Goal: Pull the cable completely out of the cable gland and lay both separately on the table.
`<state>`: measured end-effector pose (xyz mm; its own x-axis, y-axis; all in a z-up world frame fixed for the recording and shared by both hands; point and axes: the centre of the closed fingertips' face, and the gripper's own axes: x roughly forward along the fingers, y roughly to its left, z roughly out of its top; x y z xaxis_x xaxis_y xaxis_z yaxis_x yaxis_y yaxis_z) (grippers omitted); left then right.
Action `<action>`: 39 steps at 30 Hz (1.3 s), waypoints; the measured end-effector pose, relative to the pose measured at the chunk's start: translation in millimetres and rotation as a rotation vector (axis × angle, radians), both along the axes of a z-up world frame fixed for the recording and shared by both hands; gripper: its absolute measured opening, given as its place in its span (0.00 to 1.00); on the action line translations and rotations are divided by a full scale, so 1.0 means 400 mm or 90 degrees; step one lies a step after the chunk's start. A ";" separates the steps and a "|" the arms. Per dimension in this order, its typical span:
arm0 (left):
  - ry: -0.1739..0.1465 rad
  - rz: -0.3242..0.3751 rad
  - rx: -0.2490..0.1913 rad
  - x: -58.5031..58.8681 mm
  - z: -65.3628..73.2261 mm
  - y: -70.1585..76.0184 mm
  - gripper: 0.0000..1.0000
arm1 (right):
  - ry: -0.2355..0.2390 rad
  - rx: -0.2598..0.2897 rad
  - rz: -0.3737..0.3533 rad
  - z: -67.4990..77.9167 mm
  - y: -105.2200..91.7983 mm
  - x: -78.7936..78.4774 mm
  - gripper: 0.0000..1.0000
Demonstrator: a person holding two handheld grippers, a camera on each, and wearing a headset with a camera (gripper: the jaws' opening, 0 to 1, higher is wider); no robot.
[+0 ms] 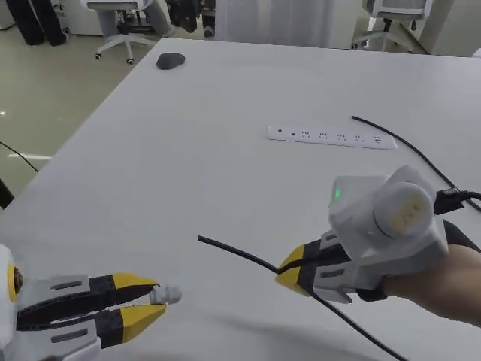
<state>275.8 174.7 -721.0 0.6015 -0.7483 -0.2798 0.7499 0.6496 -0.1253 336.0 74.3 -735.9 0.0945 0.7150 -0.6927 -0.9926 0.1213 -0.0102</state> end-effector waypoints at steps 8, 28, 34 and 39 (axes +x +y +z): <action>0.009 0.043 -0.015 -0.028 -0.023 0.048 0.15 | 0.004 0.021 0.025 0.007 0.108 -0.009 0.00; 0.029 0.140 -0.053 -0.046 -0.114 0.129 0.15 | 0.074 0.124 -0.020 0.007 0.359 0.020 0.00; 0.030 0.168 -0.038 -0.045 -0.141 0.153 0.15 | 0.097 0.170 -0.079 -0.012 0.425 0.037 0.00; 0.028 0.192 -0.033 -0.047 -0.159 0.169 0.15 | 0.102 0.169 -0.076 -0.053 0.466 0.022 0.00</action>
<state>257.0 242.3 -784.5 0.7865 -0.5525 -0.2761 0.5178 0.8335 -0.1928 344.9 260.6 -757.3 0.0933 0.8630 -0.4965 -0.9575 0.2145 0.1930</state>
